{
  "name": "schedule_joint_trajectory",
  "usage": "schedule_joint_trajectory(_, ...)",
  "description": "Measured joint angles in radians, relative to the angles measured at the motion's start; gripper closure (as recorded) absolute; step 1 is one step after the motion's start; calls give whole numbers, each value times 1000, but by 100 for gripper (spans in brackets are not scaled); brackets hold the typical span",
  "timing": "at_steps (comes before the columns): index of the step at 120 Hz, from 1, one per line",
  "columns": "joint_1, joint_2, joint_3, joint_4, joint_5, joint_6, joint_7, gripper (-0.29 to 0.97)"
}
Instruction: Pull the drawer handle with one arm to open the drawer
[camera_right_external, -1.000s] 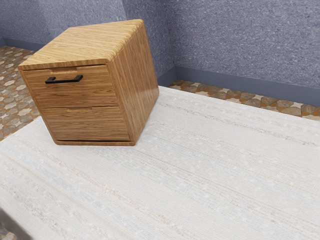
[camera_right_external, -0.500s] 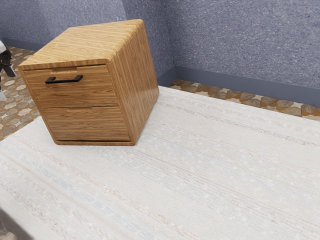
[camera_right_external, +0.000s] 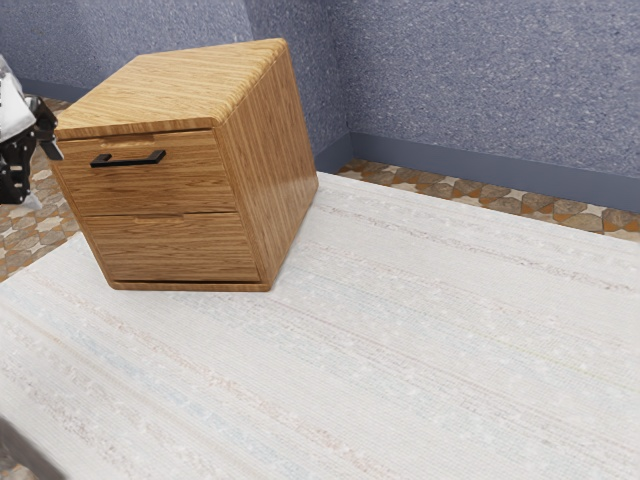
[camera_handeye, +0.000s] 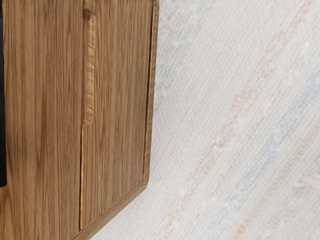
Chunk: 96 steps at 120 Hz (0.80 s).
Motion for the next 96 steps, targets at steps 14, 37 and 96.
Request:
schedule_joint_trajectory(14, -5, 0, 0, -26, -1, 32, 12, 0)
schedule_joint_trajectory(37, -6, 4, 0, -45, -2, 99, 27, 0)
schedule_joint_trajectory(96, 63, 117, -10, 0, -144, 165, 51, 0)
